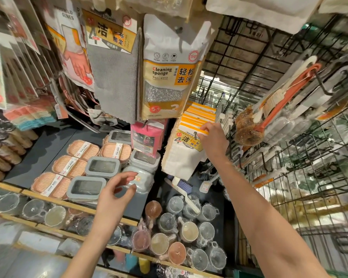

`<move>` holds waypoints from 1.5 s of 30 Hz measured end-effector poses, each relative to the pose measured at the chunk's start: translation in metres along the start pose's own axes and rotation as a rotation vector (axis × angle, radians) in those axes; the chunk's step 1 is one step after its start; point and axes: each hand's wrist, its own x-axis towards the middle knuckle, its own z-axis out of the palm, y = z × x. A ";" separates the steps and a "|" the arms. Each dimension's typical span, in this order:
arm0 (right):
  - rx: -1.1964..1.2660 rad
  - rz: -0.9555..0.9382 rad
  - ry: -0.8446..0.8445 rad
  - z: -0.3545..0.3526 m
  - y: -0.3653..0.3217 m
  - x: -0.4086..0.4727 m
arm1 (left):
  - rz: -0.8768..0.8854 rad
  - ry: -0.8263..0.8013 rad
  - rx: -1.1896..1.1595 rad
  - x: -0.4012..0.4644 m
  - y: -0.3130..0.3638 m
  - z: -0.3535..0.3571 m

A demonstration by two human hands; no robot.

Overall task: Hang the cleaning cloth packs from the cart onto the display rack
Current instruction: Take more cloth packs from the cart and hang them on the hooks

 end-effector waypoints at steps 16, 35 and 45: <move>-0.305 -0.019 -0.017 -0.010 -0.013 0.000 | 0.032 -0.021 -0.003 0.010 0.009 -0.026; 0.184 -0.433 -0.260 -0.097 -0.069 -0.178 | 0.215 0.117 0.310 -0.078 0.039 -0.067; 0.184 -0.785 -0.442 -0.127 -0.081 -0.287 | 0.182 0.487 0.493 -0.238 0.037 -0.058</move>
